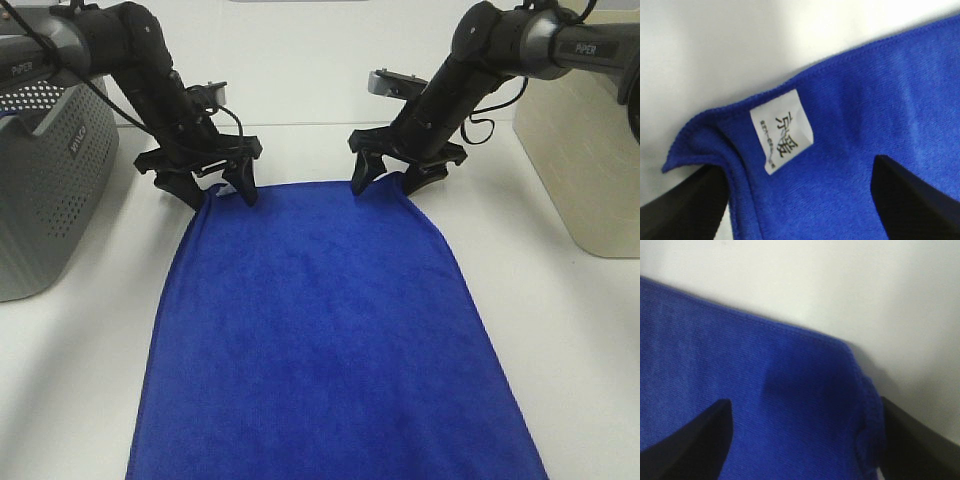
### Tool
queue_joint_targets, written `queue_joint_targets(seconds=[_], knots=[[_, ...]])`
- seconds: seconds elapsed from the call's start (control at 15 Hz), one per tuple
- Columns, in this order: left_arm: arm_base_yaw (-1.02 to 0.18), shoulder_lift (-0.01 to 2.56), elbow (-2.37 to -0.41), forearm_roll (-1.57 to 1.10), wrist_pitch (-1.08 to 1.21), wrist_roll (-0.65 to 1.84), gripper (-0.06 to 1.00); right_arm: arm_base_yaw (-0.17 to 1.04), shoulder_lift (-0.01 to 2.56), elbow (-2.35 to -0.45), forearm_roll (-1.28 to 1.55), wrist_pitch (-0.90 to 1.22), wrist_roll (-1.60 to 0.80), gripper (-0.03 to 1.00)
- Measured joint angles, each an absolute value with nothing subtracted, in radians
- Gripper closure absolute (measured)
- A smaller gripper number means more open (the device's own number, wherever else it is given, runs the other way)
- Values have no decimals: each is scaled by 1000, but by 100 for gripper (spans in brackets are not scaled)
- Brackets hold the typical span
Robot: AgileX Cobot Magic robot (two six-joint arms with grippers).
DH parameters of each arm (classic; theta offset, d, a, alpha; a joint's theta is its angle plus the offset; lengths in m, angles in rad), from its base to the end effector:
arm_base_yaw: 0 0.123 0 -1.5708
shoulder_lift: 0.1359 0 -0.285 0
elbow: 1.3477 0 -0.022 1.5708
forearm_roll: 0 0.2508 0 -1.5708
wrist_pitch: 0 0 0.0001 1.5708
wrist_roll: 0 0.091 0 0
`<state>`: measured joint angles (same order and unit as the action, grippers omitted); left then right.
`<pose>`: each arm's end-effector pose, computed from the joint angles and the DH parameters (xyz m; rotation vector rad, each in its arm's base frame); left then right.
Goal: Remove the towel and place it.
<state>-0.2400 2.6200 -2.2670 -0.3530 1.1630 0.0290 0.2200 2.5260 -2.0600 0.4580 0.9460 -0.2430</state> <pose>0.5040 -0.1531 0.1004 0.2256 2.9836 -0.5236 0.4992 0.1451 0.1010 -0.3371 2.8194 0.5769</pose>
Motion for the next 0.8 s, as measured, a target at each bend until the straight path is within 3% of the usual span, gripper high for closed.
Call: queue_joint_targets(seconds=[0.2, 0.33, 0.47, 0.73, 0.8], knots=[[-241, 2623, -2267, -367, 1141, 44, 24, 230, 2530, -2060, 459, 913, -243, 29], [-241, 2624, -2267, -367, 1126, 62, 27, 230, 2536, -2060, 442, 890, -243, 39], [-241, 2626, -2267, -366, 1112, 81, 41, 230, 2537, -2060, 412, 875, -243, 53], [-241, 2636, -2267, -367, 1090, 165, 85, 230, 2537, -2060, 360, 863, -243, 87], [-241, 2636, -2267, -369, 1087, 189, 91, 229, 2537, -2060, 350, 863, -244, 95]])
